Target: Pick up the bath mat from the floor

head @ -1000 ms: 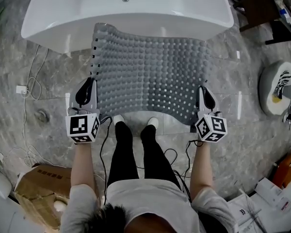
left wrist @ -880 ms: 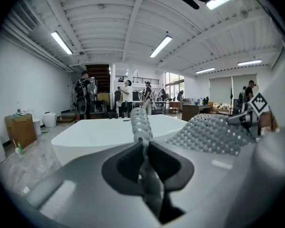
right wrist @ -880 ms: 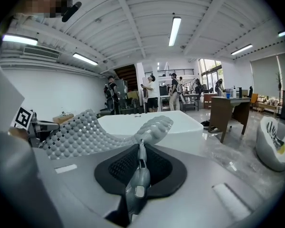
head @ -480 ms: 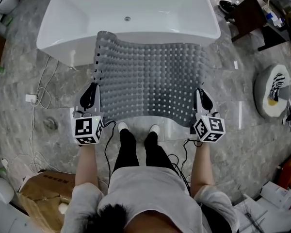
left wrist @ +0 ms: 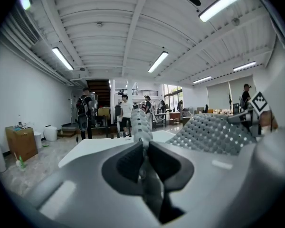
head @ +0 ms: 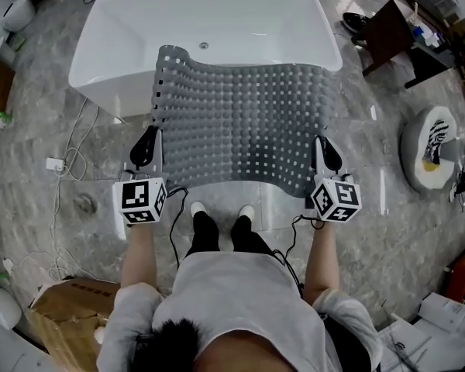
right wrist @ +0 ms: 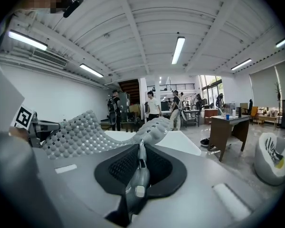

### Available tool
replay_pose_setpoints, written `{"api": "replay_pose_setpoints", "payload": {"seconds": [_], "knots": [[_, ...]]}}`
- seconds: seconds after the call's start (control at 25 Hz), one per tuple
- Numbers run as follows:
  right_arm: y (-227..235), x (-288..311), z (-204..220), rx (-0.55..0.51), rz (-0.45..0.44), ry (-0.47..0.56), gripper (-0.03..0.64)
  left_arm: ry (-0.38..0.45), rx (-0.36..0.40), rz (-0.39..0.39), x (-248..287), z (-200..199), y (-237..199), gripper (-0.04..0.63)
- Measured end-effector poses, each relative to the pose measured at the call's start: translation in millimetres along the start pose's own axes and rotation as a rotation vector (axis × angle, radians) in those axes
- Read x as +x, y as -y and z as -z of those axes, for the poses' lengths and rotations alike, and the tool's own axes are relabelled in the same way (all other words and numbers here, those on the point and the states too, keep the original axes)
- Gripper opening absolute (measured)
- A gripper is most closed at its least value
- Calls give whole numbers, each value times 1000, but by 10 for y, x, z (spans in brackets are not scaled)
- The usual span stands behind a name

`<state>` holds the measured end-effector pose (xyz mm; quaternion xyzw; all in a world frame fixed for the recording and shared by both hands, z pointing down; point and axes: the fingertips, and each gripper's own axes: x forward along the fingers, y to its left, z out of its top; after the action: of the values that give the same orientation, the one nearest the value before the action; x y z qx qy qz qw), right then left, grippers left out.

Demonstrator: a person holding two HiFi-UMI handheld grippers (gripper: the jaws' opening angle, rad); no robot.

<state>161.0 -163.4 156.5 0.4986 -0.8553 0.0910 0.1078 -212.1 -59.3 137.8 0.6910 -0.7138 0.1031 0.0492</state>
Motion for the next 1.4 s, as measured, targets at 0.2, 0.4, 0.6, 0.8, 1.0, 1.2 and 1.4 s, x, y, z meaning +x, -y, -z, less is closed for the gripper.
{"api": "replay_pose_setpoints", "payload": {"seconds": [0.2,0.4,0.6,0.8,1.0,1.2,1.4], "knots": [[50,-138,-305,-11,10,48,40,48,12,-5,-92,-330,-15,40],[6,-226,-581,-35,16,107,41,110,29,-14,-197,-625,-76,40],[-48,-306,-778,-41,24,151,41,161,42,-19,-318,-869,-154,40],[-53,-349,-925,-45,16,191,44,201,69,-37,-416,-1044,-168,39],[-93,-342,-991,-42,7,218,48,221,61,-51,-451,-1099,-214,38],[-106,-346,-1063,-38,-5,239,49,234,66,-59,-482,-1160,-207,38],[-73,-339,-1095,-43,-12,248,51,236,73,-66,-484,-1195,-174,38]]}}
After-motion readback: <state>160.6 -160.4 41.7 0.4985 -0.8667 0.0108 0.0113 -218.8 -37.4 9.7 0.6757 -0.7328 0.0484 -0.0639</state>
